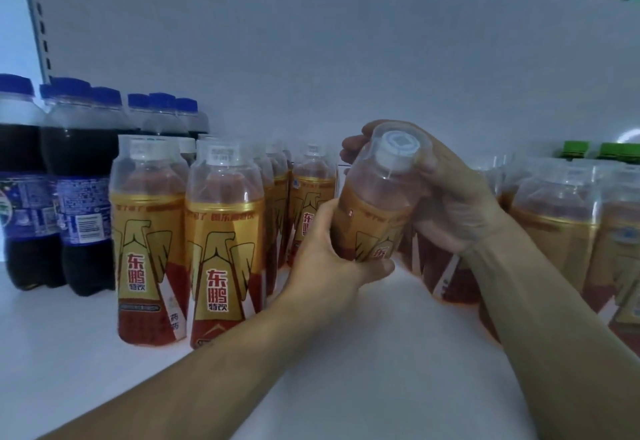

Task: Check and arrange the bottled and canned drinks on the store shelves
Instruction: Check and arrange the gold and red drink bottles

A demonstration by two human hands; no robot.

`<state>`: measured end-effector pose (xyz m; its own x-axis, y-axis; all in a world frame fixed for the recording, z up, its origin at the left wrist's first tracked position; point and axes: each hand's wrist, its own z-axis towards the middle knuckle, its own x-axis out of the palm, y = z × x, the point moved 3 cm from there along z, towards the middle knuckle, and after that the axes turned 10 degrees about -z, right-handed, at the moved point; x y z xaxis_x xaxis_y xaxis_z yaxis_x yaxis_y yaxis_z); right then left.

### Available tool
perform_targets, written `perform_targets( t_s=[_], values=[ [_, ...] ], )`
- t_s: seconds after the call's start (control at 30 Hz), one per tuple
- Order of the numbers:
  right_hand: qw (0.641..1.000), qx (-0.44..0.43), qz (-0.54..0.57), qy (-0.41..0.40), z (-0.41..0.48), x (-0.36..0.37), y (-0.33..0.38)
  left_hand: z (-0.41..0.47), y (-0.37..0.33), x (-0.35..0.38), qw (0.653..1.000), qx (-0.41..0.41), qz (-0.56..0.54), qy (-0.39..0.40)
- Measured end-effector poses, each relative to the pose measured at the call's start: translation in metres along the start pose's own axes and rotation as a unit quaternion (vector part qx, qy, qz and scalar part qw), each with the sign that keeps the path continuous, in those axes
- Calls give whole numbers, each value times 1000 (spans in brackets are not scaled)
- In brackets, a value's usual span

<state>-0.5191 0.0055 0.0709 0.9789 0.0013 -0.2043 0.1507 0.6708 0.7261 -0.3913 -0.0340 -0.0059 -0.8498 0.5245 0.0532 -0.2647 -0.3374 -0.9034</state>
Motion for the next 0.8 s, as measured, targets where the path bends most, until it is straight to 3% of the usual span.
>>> perform_targets(
  t_s=[0.1,0.23,0.3,0.43,0.53,0.63,0.73,0.8],
  values=[
    [995,35,-50,-85,4,-1,-8,1,1,1,999,-23,-29,3],
    [971,85,-107,-196,3,3,-12,-2,-5,2,999,-29,22,7],
    [962,104,-120,-223,2,5,-14,-7,-12,3,997,3,74,-2],
    [953,123,-144,-238,2,9,-15,-18,-39,1,972,142,188,-21],
    [944,141,-171,-244,1,19,-12,-32,-75,-2,925,263,275,-14],
    [956,155,-141,-207,-1,24,-10,-36,-109,-21,828,371,419,-37],
    [940,236,-210,-131,-10,21,-7,-25,-126,-48,735,377,560,-62],
    [908,278,-304,-76,-20,16,-8,-22,-131,-62,728,332,596,-67]
  ],
)
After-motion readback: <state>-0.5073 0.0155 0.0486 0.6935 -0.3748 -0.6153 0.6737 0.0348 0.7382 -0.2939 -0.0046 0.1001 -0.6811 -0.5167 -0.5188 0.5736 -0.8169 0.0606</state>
